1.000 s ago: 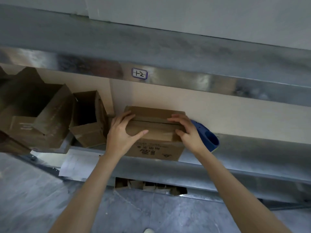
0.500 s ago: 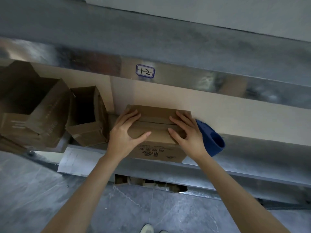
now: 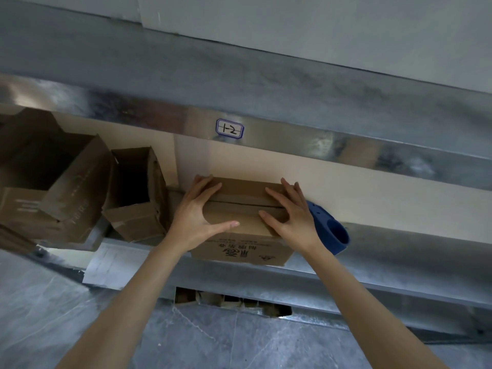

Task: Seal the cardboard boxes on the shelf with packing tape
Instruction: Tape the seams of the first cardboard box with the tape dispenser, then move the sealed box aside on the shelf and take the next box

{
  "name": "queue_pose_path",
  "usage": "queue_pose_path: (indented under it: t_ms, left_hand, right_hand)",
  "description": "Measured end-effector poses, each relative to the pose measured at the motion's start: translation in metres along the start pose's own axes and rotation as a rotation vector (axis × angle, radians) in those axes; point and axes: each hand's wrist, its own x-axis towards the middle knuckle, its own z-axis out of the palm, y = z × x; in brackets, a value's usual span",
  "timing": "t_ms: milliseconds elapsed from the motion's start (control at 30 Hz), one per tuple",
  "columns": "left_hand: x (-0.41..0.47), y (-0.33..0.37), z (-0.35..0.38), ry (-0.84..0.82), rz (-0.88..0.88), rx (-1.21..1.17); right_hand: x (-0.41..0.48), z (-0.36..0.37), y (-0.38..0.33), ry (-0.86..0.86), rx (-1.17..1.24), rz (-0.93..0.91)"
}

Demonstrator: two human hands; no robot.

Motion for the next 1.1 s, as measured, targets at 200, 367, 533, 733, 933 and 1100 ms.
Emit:
queue_pose_path:
  t_ms: [200, 367, 533, 733, 933, 1100]
  left_hand:
    - [0.001, -0.005, 0.003, 0.022, 0.007, -0.044]
    - [-0.001, -0.010, 0.008, 0.077, 0.053, -0.134]
    - [-0.001, -0.009, 0.008, 0.138, 0.085, -0.149]
    - [-0.018, -0.002, -0.005, 0.072, 0.070, -0.247]
    - [-0.048, -0.017, -0.010, -0.007, -0.088, -0.219]
    - [-0.054, -0.012, -0.008, 0.008, -0.076, -0.204]
  right_hand:
    - [0.002, -0.003, 0.003, -0.013, 0.068, 0.006]
    - [-0.008, 0.000, 0.017, 0.072, 0.346, -0.081]
    - [-0.005, 0.001, 0.016, 0.086, 0.279, -0.095]
    - [-0.017, -0.011, 0.007, 0.165, 0.285, -0.094]
    - [-0.035, -0.016, 0.023, 0.086, 0.226, -0.031]
    - [-0.050, -0.009, 0.025, 0.012, 0.252, 0.067]
